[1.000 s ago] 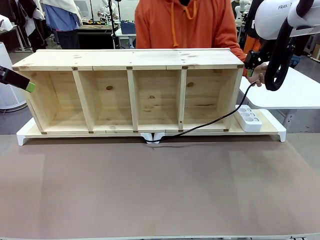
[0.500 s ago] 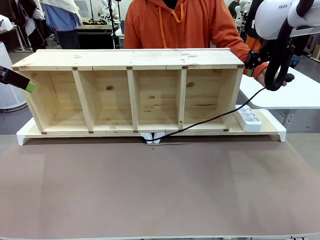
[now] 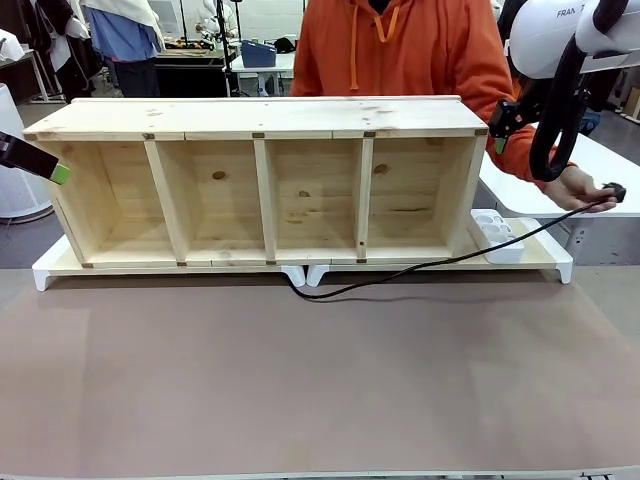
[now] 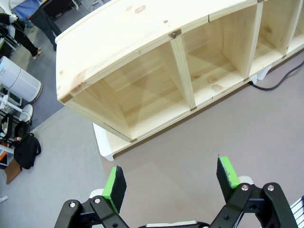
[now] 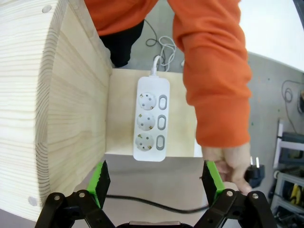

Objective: Perform cable management.
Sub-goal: Release the Power Cable when the human grasps it.

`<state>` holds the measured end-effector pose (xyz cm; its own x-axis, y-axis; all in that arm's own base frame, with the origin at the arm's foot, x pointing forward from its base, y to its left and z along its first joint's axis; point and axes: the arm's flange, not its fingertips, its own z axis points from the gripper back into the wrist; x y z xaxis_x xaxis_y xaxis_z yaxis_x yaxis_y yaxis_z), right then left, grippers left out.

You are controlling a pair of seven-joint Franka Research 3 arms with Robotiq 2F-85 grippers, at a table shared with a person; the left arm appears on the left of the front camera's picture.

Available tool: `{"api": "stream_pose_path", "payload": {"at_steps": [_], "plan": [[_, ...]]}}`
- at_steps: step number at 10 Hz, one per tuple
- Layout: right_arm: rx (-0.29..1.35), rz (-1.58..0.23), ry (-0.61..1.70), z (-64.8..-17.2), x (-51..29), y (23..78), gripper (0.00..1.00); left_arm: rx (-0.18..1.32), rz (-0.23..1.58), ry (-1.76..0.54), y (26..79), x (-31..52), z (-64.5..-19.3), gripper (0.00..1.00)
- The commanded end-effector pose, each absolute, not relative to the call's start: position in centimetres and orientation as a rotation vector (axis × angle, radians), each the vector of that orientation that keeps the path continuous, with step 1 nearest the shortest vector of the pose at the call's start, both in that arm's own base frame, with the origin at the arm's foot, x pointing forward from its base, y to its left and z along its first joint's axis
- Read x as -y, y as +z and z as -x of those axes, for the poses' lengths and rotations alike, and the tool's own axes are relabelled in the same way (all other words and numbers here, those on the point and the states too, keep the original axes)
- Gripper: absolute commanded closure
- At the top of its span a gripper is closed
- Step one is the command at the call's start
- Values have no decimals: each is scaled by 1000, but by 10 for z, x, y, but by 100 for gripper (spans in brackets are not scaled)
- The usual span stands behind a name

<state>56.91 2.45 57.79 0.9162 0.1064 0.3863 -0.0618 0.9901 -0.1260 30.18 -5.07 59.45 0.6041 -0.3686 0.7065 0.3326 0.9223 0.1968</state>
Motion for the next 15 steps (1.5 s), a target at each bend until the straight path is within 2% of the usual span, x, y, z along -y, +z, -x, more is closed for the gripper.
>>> {"api": "stream_pose_path", "payload": {"at_steps": [1,15], "plan": [[397,112,83,-569,-24,577,0,834,-46,-405,595,51,-303,0],[397,112,83,-569,-24,577,0,834,-46,-405,595,51,-303,0]]}}
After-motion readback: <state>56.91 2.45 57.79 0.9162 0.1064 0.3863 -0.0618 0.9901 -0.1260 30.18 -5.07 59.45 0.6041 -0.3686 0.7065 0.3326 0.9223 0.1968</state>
